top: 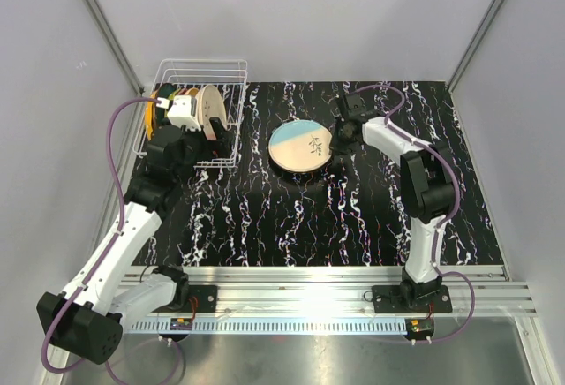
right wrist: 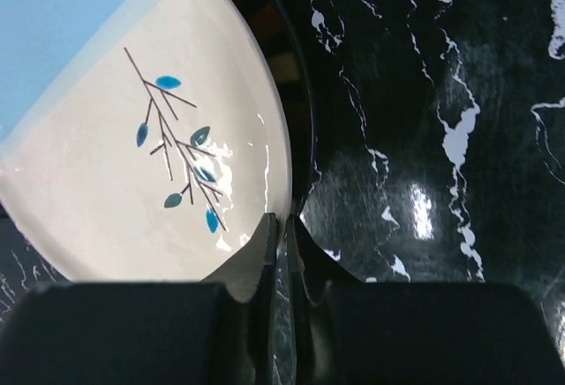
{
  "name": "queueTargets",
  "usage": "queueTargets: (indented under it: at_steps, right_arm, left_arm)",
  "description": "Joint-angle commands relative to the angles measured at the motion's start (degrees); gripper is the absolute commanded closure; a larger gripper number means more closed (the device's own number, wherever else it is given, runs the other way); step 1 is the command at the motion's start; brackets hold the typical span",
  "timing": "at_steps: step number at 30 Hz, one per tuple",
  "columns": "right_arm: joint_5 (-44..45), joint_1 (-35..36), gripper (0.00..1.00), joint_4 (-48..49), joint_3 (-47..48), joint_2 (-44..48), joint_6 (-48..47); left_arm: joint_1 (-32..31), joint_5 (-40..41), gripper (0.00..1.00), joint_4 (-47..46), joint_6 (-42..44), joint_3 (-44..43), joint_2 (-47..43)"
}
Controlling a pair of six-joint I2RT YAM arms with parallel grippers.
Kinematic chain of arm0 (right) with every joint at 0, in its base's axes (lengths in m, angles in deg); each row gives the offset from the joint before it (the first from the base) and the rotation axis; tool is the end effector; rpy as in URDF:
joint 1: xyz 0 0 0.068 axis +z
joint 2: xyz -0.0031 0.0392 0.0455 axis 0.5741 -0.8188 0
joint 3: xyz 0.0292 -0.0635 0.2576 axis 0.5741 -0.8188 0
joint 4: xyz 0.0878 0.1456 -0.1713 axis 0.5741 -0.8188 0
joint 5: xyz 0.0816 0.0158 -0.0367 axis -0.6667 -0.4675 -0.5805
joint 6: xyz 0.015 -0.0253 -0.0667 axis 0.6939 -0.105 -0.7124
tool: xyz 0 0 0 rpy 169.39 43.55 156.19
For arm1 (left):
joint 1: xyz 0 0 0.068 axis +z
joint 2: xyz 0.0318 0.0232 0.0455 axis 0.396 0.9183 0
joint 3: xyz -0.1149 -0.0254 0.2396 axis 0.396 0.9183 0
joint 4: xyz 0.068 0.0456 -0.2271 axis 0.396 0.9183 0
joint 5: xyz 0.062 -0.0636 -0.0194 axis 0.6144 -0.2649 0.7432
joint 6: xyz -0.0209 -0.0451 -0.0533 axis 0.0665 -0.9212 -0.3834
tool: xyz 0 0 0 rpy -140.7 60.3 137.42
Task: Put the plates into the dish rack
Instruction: Grab a plate with the right arm
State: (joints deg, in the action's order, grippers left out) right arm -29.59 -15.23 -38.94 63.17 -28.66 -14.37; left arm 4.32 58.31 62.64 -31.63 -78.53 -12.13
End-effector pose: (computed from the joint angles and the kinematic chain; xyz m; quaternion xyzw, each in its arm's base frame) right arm 0.4015 0.1453 0.1772 0.0907 0.9592 0.1191 0.2398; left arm 0.2218 -0.0728 0.3422 0.0095 0.7877 -0.1589 0.5951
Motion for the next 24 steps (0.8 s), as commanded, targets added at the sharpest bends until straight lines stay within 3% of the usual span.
queueTargets:
  at_steps: [1,24]
  right_arm:
    - [0.27,0.31,1.00,-1.42,-0.14,7.23,-1.96]
    - [-0.52,0.31,1.00,2.09,-14.03,15.94,-1.96]
  left_arm:
    - [0.37,-1.33,0.01,-2.57,-0.49,-0.71,-0.33]
    - [0.28,-1.51,0.01,-3.01,-0.58,-0.09,0.20]
